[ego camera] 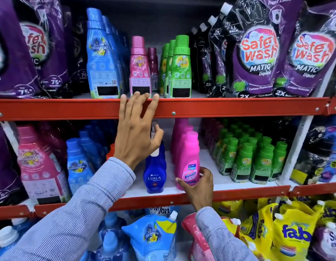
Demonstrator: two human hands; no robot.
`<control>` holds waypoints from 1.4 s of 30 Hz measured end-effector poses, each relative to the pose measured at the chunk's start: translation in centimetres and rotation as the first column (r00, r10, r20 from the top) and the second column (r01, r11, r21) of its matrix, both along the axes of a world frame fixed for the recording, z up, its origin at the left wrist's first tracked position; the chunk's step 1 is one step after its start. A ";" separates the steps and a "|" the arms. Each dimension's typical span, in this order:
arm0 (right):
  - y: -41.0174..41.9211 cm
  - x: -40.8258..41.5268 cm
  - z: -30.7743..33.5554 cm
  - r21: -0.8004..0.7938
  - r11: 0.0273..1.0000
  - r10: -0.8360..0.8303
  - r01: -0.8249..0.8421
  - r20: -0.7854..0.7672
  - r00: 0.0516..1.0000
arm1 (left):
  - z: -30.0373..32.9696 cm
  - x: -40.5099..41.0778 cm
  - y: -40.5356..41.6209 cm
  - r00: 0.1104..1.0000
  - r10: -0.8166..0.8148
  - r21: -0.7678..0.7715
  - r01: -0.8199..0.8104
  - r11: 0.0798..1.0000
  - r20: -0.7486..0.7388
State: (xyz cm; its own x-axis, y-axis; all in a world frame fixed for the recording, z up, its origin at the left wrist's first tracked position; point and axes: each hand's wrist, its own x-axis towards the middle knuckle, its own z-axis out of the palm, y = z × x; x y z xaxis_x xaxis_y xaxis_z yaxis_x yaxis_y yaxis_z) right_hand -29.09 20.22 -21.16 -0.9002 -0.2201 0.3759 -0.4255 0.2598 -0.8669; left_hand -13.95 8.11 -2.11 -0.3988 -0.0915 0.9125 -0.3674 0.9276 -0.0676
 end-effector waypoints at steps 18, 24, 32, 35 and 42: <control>5.3 -4.5 -1.3 -0.044 0.905 0.426 -0.424 0.107 0.898 | -19.3 -4.2 9.3 0.959 -0.242 0.908 0.227 0.352 -0.146; 5.1 -4.6 -1.2 -0.052 0.891 0.454 -0.451 0.085 0.887 | -18.5 -6.0 9.3 0.968 -0.252 0.903 0.099 0.419 0.012; 5.1 -4.5 -1.2 -0.077 0.898 0.438 -0.432 0.091 0.894 | -17.7 -6.5 8.8 0.960 -0.280 0.900 0.106 0.422 0.018; 5.2 -4.4 -1.2 -0.083 0.902 0.431 -0.424 0.091 0.898 | -17.9 -6.5 8.9 0.962 -0.271 0.889 0.108 0.445 0.019; 5.2 -4.3 -1.1 -0.087 0.907 0.418 -0.411 0.082 0.905 | -18.3 -6.6 8.6 0.962 -0.270 0.889 0.094 0.448 0.035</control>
State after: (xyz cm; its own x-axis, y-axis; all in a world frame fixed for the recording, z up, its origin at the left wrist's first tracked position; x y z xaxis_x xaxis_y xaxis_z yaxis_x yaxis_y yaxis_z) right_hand -33.42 25.40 -22.30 -0.7654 -0.5591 0.3186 -0.3959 0.0188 -0.9181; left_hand -20.59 16.72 -20.43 -0.6255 -0.7109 0.3215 -0.2492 0.5725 0.7811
